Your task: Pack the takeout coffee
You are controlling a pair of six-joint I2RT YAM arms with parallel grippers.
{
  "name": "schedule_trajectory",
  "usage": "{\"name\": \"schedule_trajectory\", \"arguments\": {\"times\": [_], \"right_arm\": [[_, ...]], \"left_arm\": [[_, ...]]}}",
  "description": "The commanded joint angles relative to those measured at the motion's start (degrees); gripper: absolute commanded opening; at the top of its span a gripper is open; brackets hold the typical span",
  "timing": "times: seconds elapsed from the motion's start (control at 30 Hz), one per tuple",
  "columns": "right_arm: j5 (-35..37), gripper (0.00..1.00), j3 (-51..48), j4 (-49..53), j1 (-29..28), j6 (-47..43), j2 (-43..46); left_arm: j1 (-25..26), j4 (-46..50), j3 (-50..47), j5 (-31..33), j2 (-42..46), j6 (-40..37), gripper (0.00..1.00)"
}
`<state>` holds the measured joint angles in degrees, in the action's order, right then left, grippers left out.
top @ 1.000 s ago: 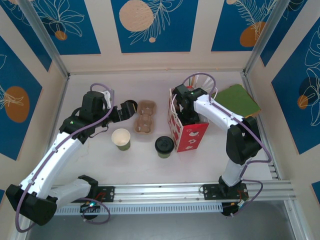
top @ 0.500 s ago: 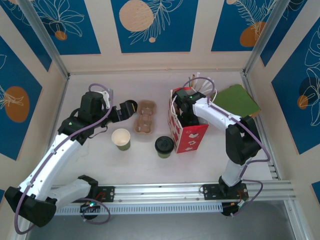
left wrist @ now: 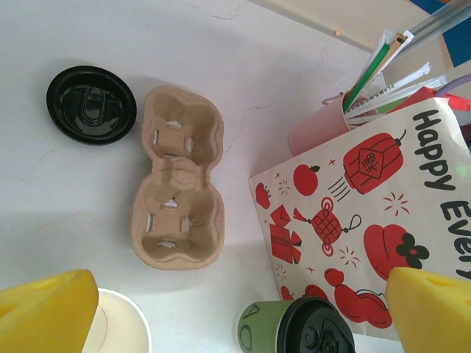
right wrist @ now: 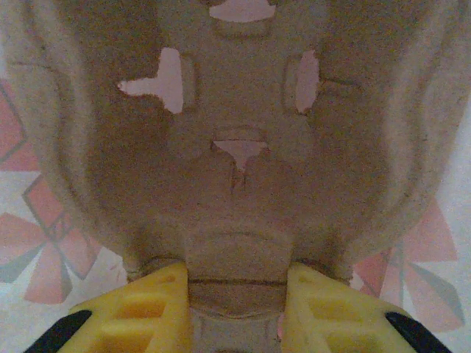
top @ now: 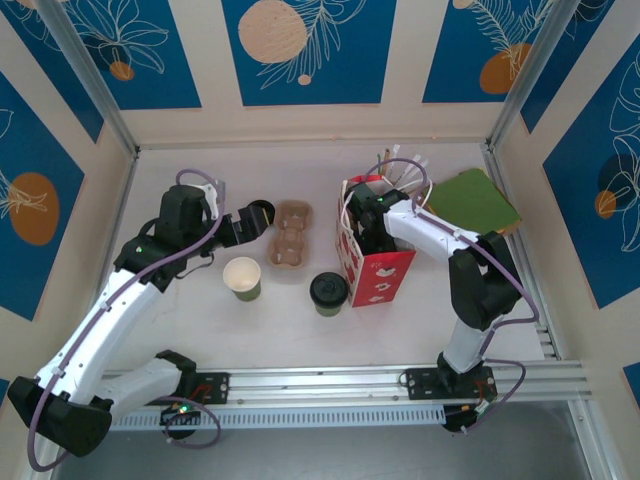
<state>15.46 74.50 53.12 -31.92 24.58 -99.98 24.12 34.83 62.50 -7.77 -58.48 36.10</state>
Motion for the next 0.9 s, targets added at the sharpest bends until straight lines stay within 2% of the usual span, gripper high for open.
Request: {"name": "schedule_trajectory", "arguments": {"times": [0.0, 0.33, 0.87], "right_arm": [[-0.2, 0.29, -1.0, 0.6, -0.3, 1.2, -0.4], [0.4, 0.29, -0.2, -0.2, 0.1, 1.3, -0.6], [1.8, 0.29, 2.6, -4.3, 0.7, -14.0, 0.1]], "left_arm": [[-0.3, 0.6, -0.4, 0.8, 1.2, 0.5, 1.0], [-0.5, 0.4, -0.3, 0.8, 0.9, 0.6, 1.0], [-0.3, 0.4, 0.4, 0.8, 0.0, 0.4, 1.0]]}}
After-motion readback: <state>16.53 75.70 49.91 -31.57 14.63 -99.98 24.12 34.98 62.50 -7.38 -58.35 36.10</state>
